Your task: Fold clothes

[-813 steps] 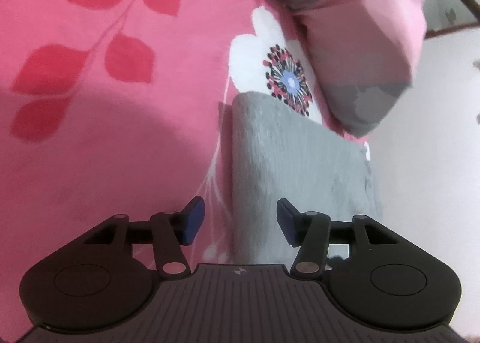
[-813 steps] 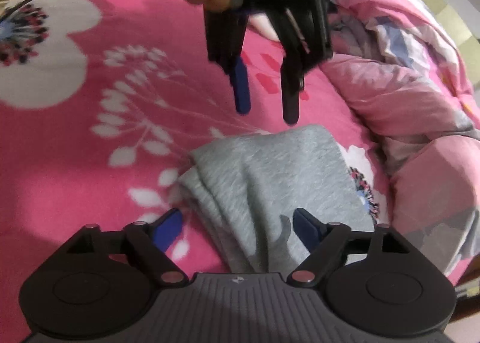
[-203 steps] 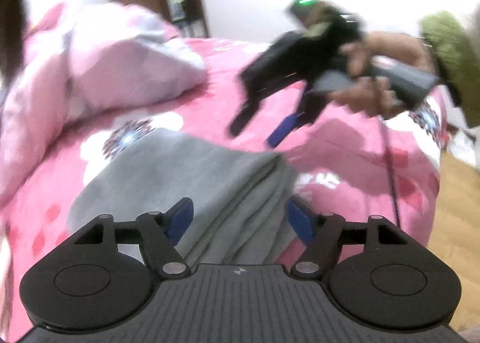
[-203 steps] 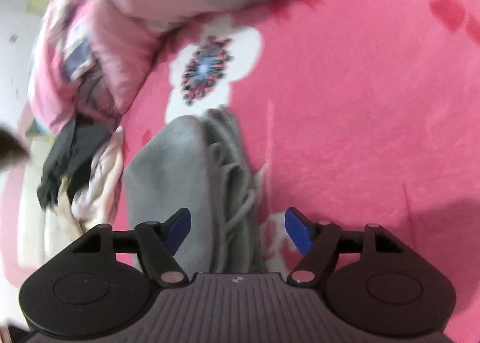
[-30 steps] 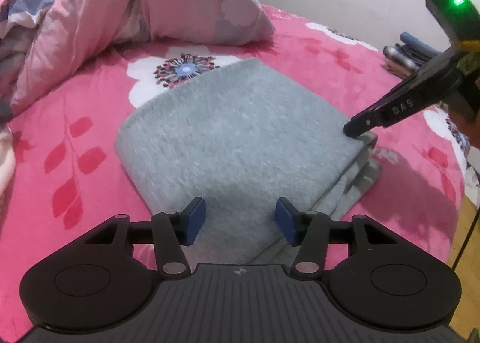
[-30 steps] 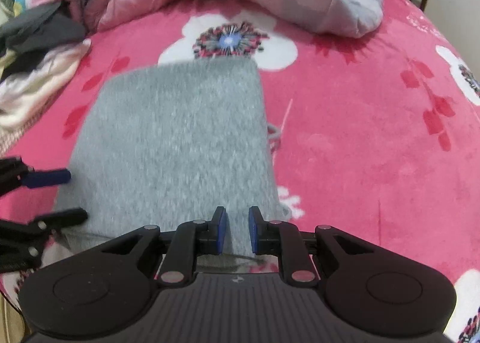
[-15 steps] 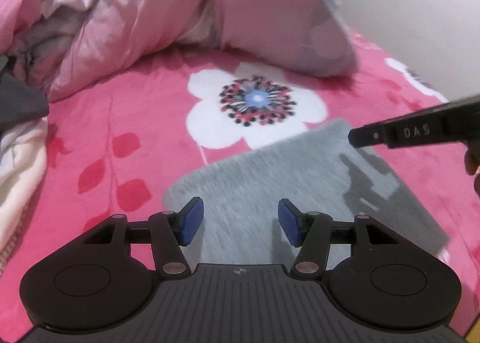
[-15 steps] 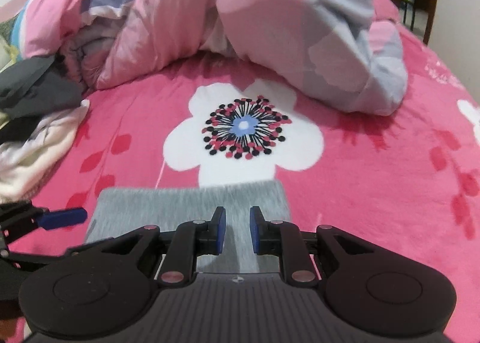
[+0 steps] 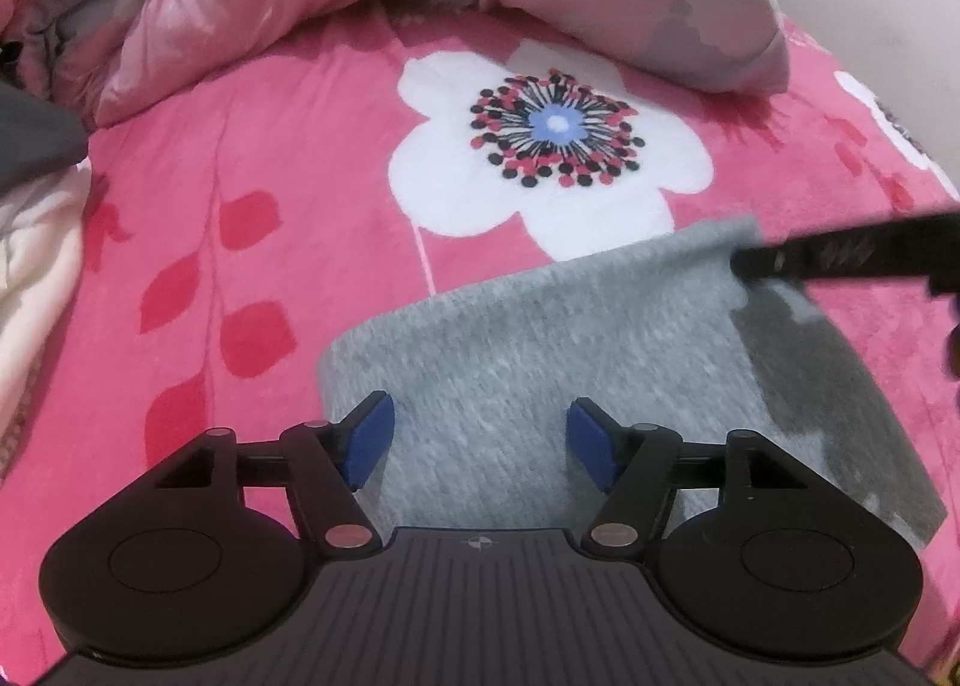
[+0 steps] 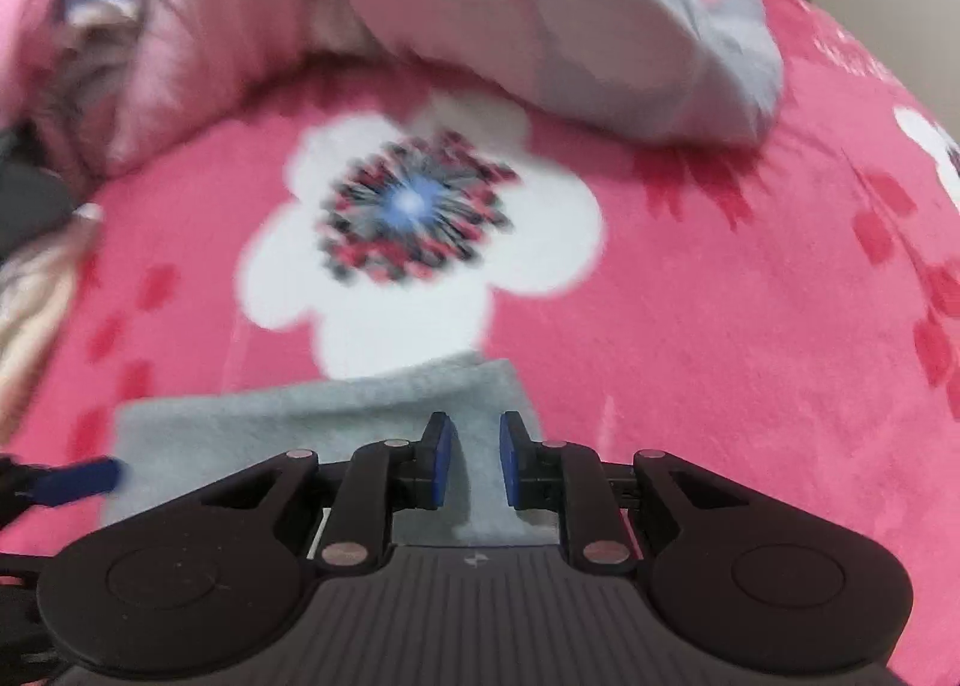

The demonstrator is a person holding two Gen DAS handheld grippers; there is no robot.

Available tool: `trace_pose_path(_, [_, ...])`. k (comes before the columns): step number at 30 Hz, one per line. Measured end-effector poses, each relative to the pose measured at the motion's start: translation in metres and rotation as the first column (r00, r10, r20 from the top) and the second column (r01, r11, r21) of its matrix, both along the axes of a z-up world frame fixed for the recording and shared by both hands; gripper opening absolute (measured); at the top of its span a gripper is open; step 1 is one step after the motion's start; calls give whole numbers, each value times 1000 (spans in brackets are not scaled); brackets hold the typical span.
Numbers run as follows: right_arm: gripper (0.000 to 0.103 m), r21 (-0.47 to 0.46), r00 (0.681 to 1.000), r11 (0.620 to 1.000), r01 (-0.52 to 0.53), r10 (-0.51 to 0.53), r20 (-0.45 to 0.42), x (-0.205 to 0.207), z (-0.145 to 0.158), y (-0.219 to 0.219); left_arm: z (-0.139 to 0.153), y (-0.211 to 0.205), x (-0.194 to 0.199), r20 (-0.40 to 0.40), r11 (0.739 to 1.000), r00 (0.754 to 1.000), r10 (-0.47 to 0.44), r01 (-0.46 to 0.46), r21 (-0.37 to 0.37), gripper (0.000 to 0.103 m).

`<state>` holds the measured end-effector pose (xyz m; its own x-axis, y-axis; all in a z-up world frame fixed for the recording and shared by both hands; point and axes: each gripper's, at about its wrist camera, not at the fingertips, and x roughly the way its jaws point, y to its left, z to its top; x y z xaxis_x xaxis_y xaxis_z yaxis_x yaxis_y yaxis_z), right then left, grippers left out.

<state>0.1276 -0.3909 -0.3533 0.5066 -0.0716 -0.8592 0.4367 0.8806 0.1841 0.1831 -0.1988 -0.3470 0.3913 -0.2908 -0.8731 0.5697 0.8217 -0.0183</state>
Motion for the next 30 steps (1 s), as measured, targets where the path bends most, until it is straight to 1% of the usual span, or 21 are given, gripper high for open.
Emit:
trace_pose_path(1, [19, 3, 1000, 1000, 15, -15, -3, -1, 0, -2, 0, -2, 0, 0, 1000, 1000, 0, 0, 13, 68])
trace_pose_path(2, [19, -10, 1000, 1000, 21, -21, 10, -5, 7, -2, -1, -3, -1, -2, 1000, 1000, -1, 1, 23, 68])
trace_pose_path(5, [20, -61, 999, 998, 1, 2, 47, -24, 34, 8, -2, -6, -3, 1, 999, 1000, -4, 4, 41, 70])
trace_pose_path(8, [20, -57, 999, 998, -32, 35, 39, -38, 42, 17, -2, -8, -3, 0, 999, 1000, -5, 5, 51, 70])
trace_pose_path(10, [20, -77, 998, 995, -60, 60, 3, -41, 34, 23, -2, -9, -4, 0, 998, 1000, -8, 8, 58, 70])
trace_pose_path(12, [20, -78, 996, 995, -67, 62, -67, -37, 15, 25, -2, -10, -4, 2, 998, 1000, -13, 12, 64, 70])
trace_pose_path(17, [21, -88, 998, 996, -33, 29, -50, -44, 22, 26, -5, -13, -8, 20, 996, 1000, -20, 19, 83, 71])
trace_pose_path(19, [21, -97, 999, 994, -40, 36, -39, -54, 35, 31, -5, -13, -8, 25, 996, 999, -20, 18, 87, 71])
trace_pose_path(23, [21, -61, 996, 995, -80, 78, -39, -74, 51, 44, -5, -13, -9, 24, 996, 1000, -16, 14, 89, 71])
trace_pose_path(25, [21, -62, 991, 992, -110, 105, -80, -78, 44, 51, -5, -14, -9, 25, 996, 1000, -18, 15, 91, 71])
trace_pose_path(27, [21, -63, 981, 989, -133, 122, -151, -81, 27, 56, -5, -14, -10, 26, 996, 999, -19, 17, 93, 71])
trace_pose_path(28, [21, -63, 979, 989, -135, 123, -161, -81, 20, 57, -5, -14, -10, 26, 995, 999, -20, 18, 94, 71])
trace_pose_path(30, [22, -64, 981, 989, -131, 119, -155, -82, 18, 58, -5, -14, -11, 29, 995, 999, -24, 21, 101, 71])
